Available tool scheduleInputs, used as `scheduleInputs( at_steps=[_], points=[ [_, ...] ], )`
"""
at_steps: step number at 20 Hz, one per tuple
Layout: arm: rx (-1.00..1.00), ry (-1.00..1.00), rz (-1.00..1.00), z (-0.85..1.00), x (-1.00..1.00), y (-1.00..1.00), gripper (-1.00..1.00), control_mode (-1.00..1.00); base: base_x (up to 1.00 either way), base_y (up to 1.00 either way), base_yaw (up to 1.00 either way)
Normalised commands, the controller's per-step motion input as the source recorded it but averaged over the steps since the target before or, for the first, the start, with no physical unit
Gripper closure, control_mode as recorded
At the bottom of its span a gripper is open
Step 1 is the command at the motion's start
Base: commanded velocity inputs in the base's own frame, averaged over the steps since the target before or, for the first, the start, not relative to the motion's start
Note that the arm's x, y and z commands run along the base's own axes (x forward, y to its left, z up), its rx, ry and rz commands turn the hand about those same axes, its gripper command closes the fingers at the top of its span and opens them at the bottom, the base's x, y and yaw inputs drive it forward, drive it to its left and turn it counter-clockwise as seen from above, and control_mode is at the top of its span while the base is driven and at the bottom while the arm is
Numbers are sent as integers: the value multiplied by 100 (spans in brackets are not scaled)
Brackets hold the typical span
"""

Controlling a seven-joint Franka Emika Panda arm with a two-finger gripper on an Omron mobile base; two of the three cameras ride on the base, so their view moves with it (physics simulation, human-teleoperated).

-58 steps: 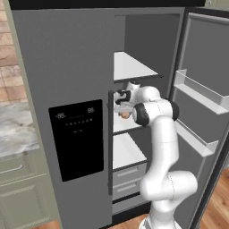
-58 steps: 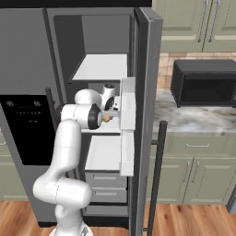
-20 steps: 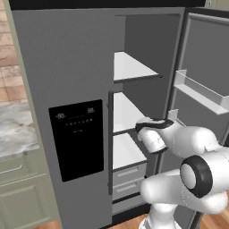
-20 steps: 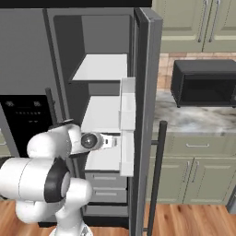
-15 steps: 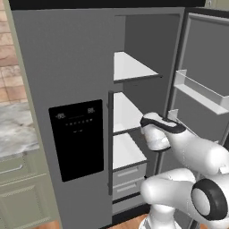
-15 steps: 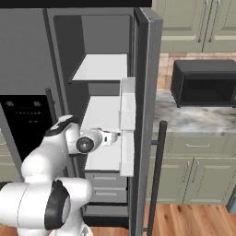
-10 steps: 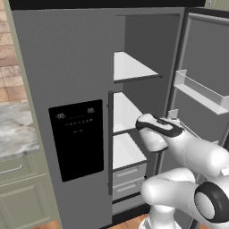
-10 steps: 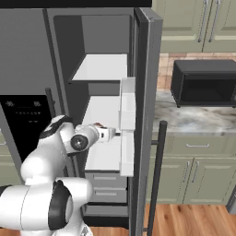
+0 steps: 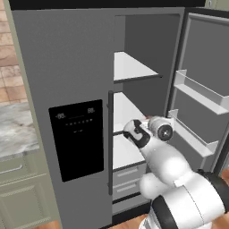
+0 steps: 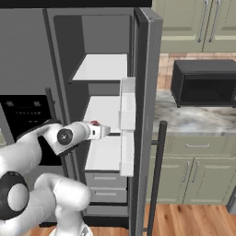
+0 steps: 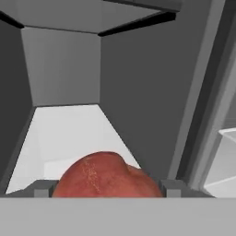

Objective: Retrieve the orange and peach from the fridge and place them into the bowl on the dining table.

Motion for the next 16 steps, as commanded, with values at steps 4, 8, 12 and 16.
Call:
scheduleInputs(
  at_steps=[4, 8, 12, 16],
  points=[
    [0, 61, 0, 100, -45, -23, 100, -100, 0, 0, 0],
    [0, 50, 0, 100, -50, -26, 100, -100, 0, 0, 0],
    [0, 49, 0, 100, -61, -31, 100, -100, 0, 0, 0],
    [0, 44, 0, 53, -93, -3, 100, -100, 0, 0, 0]
  ],
)
